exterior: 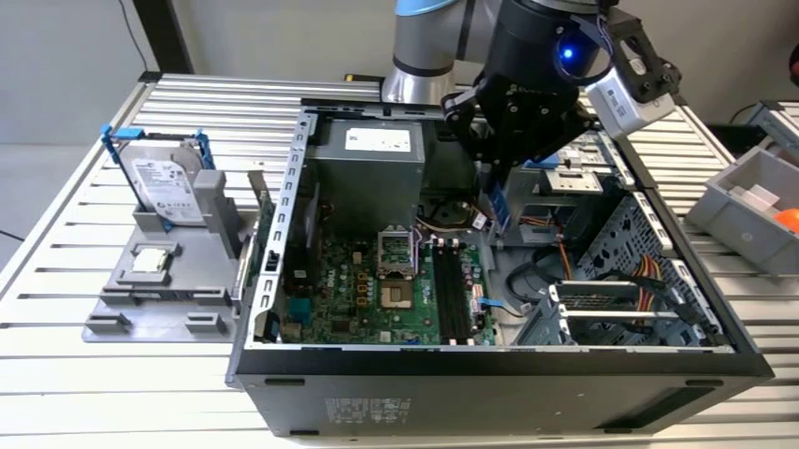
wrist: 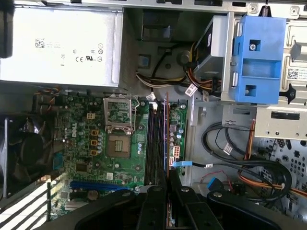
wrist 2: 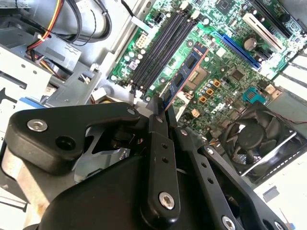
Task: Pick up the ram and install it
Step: 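Insert the ram into the slot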
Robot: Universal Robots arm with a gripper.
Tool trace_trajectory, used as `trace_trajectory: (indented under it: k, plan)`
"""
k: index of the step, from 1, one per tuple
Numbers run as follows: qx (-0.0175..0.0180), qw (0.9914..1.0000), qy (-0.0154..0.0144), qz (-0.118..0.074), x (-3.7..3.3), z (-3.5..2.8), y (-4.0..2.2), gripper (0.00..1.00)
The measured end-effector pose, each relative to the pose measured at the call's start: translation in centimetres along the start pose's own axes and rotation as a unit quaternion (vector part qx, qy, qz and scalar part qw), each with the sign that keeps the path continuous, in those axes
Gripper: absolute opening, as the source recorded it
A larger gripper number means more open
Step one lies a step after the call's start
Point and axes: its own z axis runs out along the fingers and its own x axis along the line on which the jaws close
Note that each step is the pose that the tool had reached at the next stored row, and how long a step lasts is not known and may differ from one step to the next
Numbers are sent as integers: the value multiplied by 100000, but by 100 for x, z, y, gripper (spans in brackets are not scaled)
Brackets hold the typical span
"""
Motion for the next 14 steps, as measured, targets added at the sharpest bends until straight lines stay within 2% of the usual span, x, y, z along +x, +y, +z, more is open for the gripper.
trace_trajectory:
  k: [14]
  plan:
    - [282,99998,16,485,-1,40,0,0]
